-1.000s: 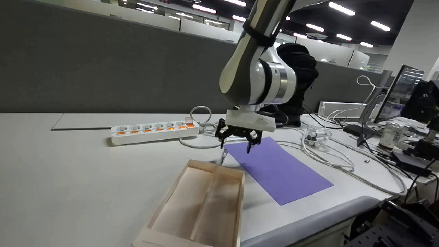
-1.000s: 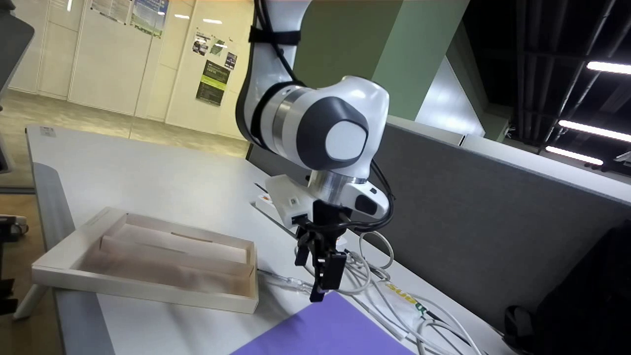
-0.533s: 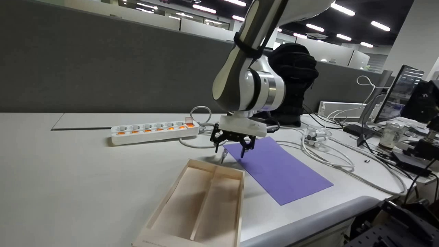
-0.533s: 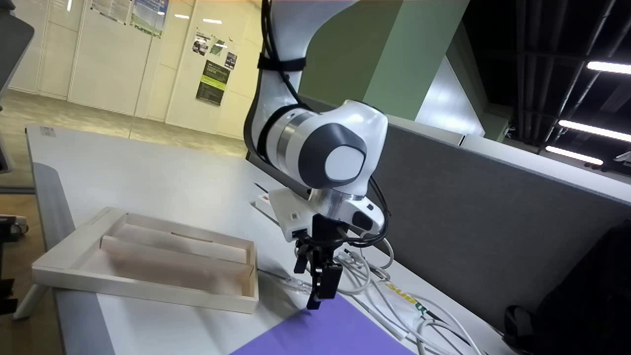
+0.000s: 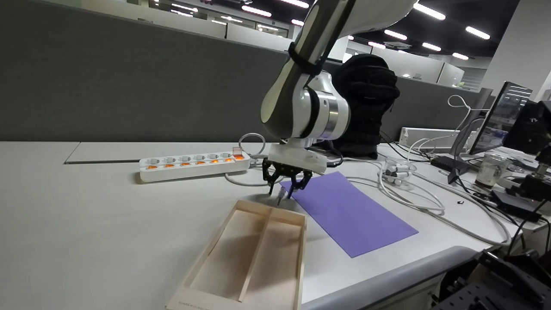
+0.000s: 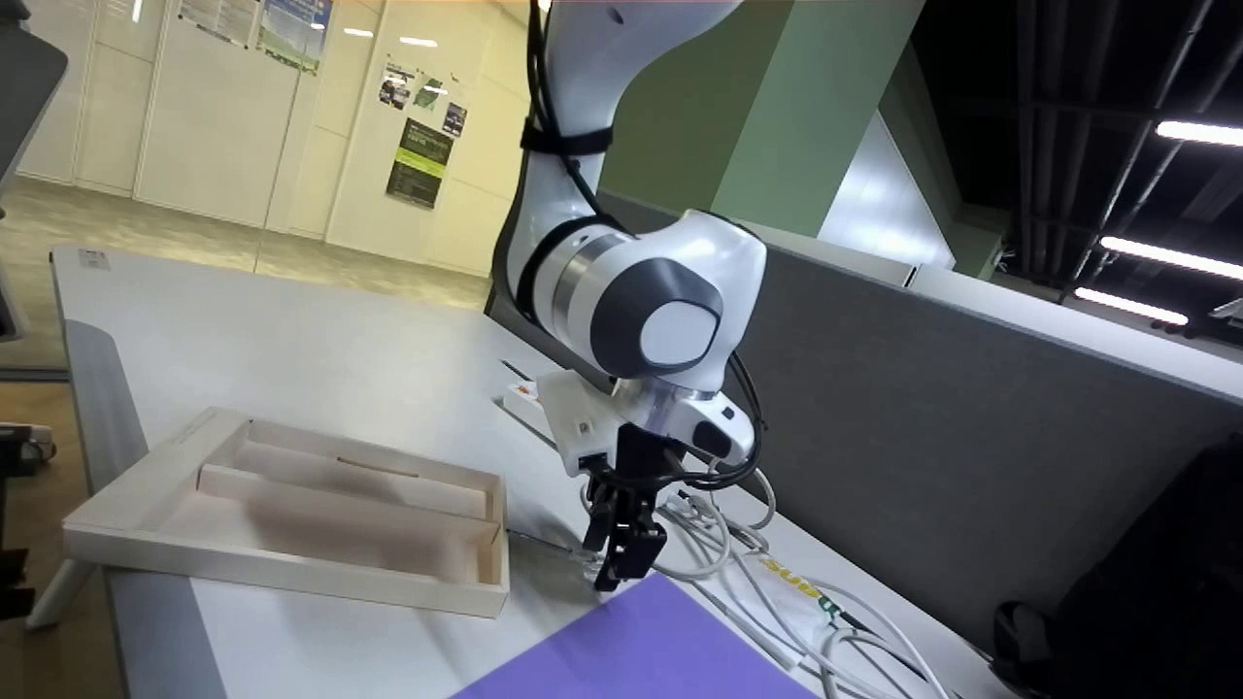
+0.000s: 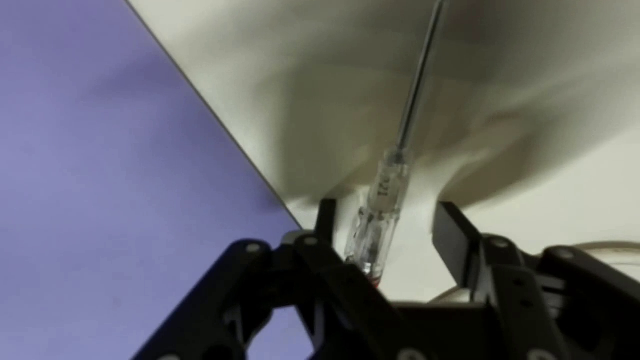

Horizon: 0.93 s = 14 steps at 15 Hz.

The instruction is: Put the screwdriver on the tray

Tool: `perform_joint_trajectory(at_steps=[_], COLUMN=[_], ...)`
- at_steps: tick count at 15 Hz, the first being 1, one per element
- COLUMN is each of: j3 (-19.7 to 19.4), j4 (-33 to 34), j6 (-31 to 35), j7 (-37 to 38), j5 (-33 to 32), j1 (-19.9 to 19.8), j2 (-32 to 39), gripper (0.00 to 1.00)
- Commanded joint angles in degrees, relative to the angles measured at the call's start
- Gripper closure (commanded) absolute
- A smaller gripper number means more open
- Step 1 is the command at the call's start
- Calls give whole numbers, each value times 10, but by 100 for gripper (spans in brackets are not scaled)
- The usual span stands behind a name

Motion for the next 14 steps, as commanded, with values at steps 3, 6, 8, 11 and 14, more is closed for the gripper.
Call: perform_joint_trajectory(at_steps=[3,6,8,11,14], j3=[22,15,-5,-52,-73], j4=[-32,-66,-91,-131,-156], j6=[-3,-24,-41,-58,-80], j7=[-18,-17,-9,21,48], j5=[20,14,-5,-64,-136], j1=[-18,-7,17,73,101], j2=[-34,-80,-115,-183,-237], gripper=[88,96,95,95,95])
